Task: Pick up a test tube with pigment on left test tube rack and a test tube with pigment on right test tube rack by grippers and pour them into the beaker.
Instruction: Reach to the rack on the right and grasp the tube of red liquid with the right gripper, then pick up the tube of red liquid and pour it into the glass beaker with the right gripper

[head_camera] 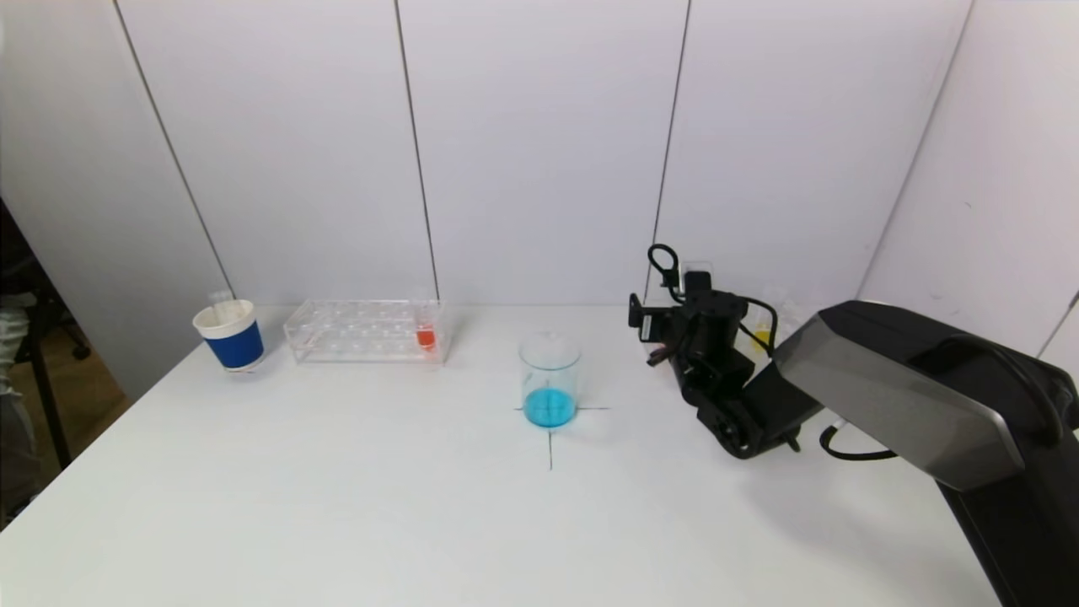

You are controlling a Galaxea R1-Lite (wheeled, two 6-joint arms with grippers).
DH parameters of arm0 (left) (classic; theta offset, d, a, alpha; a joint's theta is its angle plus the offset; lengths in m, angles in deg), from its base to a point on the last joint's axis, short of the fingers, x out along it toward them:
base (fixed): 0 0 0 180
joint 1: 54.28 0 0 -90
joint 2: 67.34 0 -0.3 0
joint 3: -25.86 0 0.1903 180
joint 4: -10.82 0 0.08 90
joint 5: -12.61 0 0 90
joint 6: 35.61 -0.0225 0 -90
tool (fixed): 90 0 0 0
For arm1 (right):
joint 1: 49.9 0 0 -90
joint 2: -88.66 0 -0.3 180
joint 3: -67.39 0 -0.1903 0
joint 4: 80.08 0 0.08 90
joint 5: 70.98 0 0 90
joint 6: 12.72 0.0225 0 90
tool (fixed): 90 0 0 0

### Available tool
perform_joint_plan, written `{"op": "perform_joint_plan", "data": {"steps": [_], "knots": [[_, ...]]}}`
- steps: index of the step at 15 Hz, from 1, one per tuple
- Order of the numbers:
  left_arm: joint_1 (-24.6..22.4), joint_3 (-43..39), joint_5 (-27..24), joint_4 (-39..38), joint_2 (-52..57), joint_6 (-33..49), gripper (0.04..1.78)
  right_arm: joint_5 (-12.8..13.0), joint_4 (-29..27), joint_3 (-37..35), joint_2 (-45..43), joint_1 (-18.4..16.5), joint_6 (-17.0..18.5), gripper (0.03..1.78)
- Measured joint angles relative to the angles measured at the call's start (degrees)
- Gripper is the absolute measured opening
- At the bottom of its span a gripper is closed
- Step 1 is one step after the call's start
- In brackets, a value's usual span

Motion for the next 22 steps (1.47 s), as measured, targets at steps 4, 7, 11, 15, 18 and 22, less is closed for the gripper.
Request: {"op": "perform_joint_plan", "data": {"steps": [4, 7, 11, 15, 18, 22], "knots": [[0.0, 0.0, 0.0, -0.02, 0.0, -0.02, 1.76, 0.0, -0.05, 0.3, 0.11, -0.07, -0.02, 1.57], [0.0, 0.0, 0.0, 0.0, 0.0, 0.0, 1.76, 0.0, -0.07, 0.41, 0.24, -0.09, -0.06, 1.14], [0.0, 0.0, 0.0, 0.0, 0.0, -0.02, 1.76, 0.01, -0.11, 0.46, 0.27, -0.11, -0.05, 0.51], [0.0, 0.0, 0.0, 0.0, 0.0, -0.02, 1.76, 0.0, -0.07, 0.49, 0.27, -0.09, -0.02, 0.52], [0.0, 0.0, 0.0, 0.0, 0.0, -0.02, 1.76, 0.0, -0.02, 0.49, 0.27, -0.09, -0.05, 0.52], [0.0, 0.0, -0.02, -0.02, 0.0, -0.02, 1.76, -0.02, -0.02, 0.33, -0.02, -0.09, -0.3, 0.52]]}}
